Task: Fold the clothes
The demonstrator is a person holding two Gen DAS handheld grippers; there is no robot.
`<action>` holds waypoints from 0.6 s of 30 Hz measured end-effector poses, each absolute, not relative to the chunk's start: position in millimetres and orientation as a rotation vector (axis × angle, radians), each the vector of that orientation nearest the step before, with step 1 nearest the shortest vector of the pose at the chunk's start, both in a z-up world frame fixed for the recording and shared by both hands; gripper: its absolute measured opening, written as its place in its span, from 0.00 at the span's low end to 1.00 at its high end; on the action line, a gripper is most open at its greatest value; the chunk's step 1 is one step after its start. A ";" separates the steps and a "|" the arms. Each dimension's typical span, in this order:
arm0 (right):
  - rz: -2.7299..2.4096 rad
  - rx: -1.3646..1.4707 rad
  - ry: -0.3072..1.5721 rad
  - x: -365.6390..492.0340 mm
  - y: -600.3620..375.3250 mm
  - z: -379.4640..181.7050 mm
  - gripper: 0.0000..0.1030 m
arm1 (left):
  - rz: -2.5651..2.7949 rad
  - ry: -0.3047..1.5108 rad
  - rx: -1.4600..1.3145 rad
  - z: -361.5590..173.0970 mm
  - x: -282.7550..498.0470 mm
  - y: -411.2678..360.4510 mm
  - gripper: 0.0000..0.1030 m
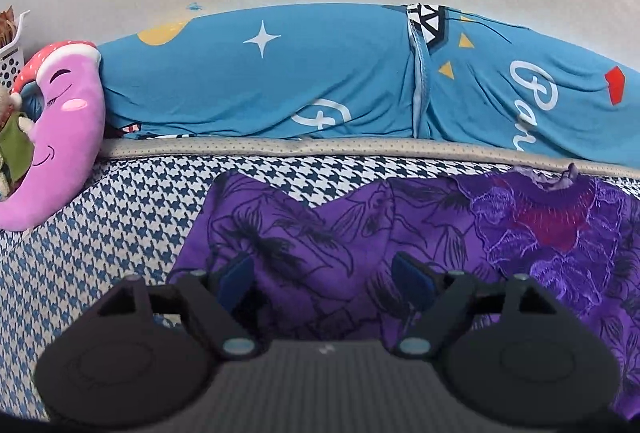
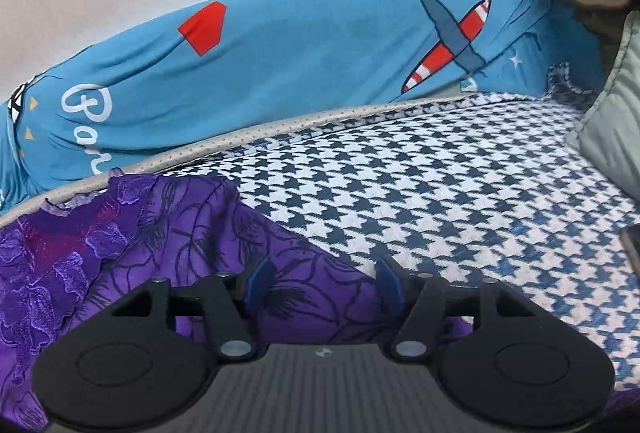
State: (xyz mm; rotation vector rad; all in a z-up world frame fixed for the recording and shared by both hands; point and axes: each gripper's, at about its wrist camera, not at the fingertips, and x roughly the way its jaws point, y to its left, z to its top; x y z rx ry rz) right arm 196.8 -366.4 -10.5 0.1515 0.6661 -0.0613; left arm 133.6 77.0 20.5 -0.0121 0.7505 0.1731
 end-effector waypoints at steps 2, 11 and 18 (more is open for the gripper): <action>-0.035 0.147 0.674 198.4 -364.8 -13.6 0.62 | 0.171 0.753 -0.012 19.6 134.6 75.8 0.77; 0.005 0.065 0.691 201.7 -349.9 -15.9 0.09 | 0.166 0.766 0.001 13.9 140.1 67.1 0.77; -0.172 0.094 0.635 194.9 -366.4 9.8 0.04 | 0.170 0.777 -0.002 13.1 143.4 65.0 0.77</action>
